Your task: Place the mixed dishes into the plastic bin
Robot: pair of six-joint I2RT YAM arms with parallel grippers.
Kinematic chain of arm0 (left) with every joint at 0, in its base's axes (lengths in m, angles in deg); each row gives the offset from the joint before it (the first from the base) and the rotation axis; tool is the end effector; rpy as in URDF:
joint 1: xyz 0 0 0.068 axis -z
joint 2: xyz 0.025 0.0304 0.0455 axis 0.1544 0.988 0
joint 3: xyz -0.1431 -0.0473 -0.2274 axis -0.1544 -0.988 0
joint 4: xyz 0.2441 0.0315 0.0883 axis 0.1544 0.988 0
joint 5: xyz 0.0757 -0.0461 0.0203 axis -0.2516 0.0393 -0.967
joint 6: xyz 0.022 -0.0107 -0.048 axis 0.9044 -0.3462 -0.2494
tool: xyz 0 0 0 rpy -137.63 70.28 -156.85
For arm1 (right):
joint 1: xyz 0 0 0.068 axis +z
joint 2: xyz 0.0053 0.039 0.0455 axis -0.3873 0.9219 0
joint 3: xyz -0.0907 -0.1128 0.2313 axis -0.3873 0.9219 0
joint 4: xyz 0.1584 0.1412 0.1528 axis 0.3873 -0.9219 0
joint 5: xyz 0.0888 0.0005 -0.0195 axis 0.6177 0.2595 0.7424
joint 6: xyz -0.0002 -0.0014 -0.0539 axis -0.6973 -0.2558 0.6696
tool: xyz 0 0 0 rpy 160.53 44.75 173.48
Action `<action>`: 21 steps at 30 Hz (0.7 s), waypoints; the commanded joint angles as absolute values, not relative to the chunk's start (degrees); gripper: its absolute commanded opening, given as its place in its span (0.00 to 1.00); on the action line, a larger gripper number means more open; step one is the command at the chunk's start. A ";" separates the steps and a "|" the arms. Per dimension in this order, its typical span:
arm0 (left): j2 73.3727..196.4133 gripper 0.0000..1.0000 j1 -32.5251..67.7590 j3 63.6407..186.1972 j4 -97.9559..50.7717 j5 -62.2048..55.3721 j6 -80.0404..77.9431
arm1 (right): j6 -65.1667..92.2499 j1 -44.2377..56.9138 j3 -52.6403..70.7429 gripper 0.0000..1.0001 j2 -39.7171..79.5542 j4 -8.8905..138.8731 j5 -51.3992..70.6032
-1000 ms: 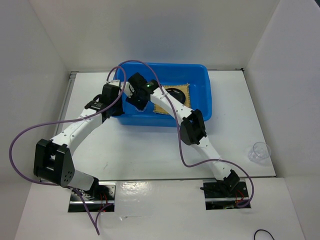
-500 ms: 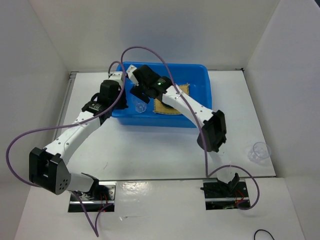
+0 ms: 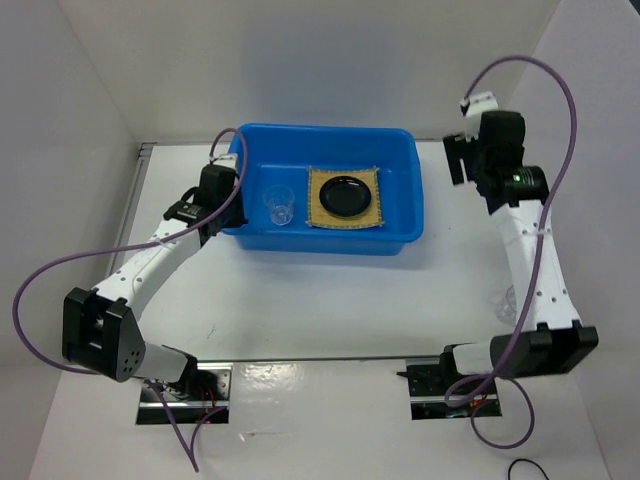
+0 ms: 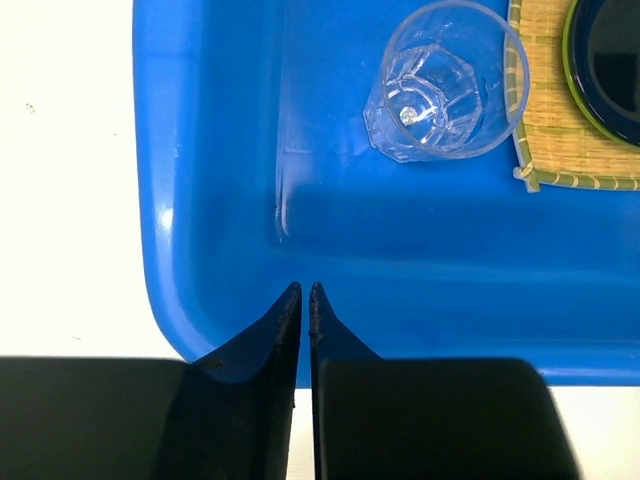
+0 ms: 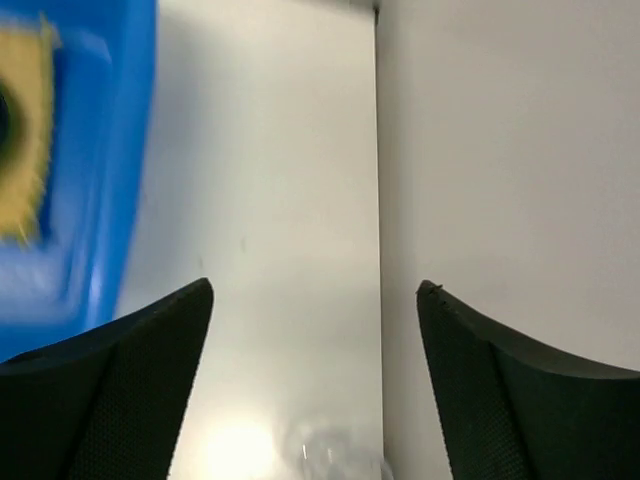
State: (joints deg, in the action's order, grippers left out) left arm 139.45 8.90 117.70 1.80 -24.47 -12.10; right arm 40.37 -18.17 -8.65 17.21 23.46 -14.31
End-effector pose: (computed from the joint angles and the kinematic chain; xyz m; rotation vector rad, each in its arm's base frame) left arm 0.2991 -0.0876 0.3005 -0.2143 2.2129 -0.1380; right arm 0.2842 0.0129 0.4440 -0.2620 2.0384 -0.4576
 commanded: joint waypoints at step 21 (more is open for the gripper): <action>127.34 0.93 8.96 114.01 -1.80 -29.69 -13.38 | 59.46 -56.45 31.95 0.78 2.37 13.73 -5.87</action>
